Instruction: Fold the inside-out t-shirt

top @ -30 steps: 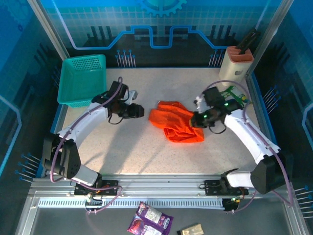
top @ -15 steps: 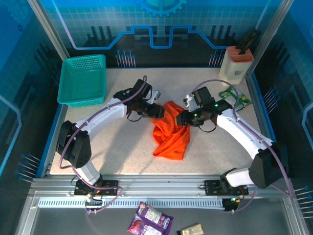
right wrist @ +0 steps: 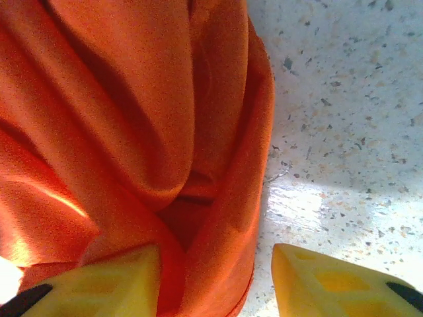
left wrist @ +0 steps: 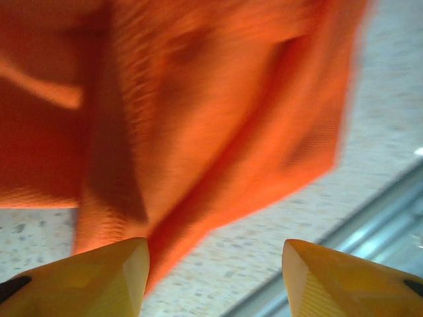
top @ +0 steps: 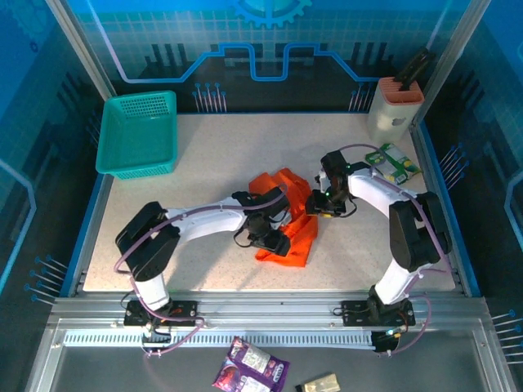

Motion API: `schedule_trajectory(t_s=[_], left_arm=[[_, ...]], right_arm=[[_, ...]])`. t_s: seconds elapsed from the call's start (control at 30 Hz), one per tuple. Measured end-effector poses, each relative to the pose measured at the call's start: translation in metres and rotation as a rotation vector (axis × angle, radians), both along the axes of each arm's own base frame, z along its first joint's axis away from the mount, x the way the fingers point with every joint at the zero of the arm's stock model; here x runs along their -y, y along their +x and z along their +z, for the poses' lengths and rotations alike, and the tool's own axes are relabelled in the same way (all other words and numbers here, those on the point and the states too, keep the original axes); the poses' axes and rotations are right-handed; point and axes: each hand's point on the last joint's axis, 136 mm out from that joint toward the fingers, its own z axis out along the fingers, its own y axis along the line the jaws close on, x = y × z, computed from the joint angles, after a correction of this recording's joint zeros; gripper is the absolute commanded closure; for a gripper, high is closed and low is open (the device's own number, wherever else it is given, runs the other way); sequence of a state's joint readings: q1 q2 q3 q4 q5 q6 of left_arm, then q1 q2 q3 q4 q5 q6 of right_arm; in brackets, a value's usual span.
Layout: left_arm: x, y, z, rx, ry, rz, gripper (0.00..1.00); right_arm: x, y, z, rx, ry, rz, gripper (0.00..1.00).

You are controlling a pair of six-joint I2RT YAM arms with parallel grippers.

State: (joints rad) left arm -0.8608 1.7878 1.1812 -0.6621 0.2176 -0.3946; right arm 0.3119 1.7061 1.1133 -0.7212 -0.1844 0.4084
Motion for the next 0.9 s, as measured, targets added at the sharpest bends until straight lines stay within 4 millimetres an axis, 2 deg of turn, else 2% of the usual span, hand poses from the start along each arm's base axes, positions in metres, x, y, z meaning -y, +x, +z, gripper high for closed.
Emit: schedule_trajectory(t_s=[0.03, 0.13, 0.2, 0.27, 0.37, 0.47, 0.53, 0.63, 0.7, 0.73, 0.77, 0.8, 0.83, 0.9], left_arm=[[-0.005, -0.001, -0.009, -0.011, 0.032, 0.003, 0.46], [-0.019, -0.005, -0.032, -0.04, 0.12, 0.013, 0.56], [-0.022, -0.003, -0.032, -0.03, 0.138, 0.015, 0.73], [-0.026, -0.001, -0.033, -0.015, 0.16, 0.012, 0.86], [-0.034, 0.004, -0.031, 0.011, 0.198, 0.013, 0.96], [-0.038, 0.025, -0.009, 0.073, 0.19, 0.031, 1.0], [-0.039, 0.053, 0.023, 0.145, 0.137, 0.07, 1.0], [-0.044, 0.119, 0.102, 0.313, 0.001, 0.168, 1.0], [-0.056, 0.171, 0.176, 0.472, -0.116, 0.251, 1.0], [-0.063, 0.189, 0.208, 0.538, -0.16, 0.279, 1.0], [-0.073, 0.208, 0.248, 0.625, -0.212, 0.31, 1.0], [-0.081, 0.221, 0.286, 0.702, -0.26, 0.334, 1.0], [-0.086, 0.228, 0.315, 0.766, -0.296, 0.341, 1.0], [-0.093, 0.231, 0.381, 0.906, -0.379, 0.341, 1.0]], right_arm=[[0.0, -0.001, -0.002, -0.003, -0.001, 0.001, 0.61], [0.002, -0.002, -0.007, -0.01, 0.0, -0.003, 0.84], [0.003, -0.001, -0.008, -0.011, 0.001, -0.014, 0.99], [0.004, 0.001, -0.007, -0.007, 0.003, -0.027, 1.0], [0.009, 0.003, -0.001, 0.009, -0.005, -0.038, 1.0], [0.015, 0.016, 0.026, 0.074, -0.011, -0.059, 1.0], [0.019, 0.035, 0.059, 0.157, -0.002, -0.081, 1.0], [0.028, 0.08, 0.135, 0.351, 0.024, -0.13, 1.0], [0.039, 0.109, 0.204, 0.513, 0.041, -0.166, 1.0], [0.042, 0.118, 0.232, 0.578, 0.05, -0.177, 1.0], [0.046, 0.127, 0.271, 0.666, 0.062, -0.189, 1.0], [0.049, 0.133, 0.308, 0.753, 0.078, -0.198, 1.0], [0.051, 0.134, 0.341, 0.83, 0.092, -0.201, 1.0], [0.053, 0.126, 0.398, 0.966, 0.12, -0.198, 1.0]])
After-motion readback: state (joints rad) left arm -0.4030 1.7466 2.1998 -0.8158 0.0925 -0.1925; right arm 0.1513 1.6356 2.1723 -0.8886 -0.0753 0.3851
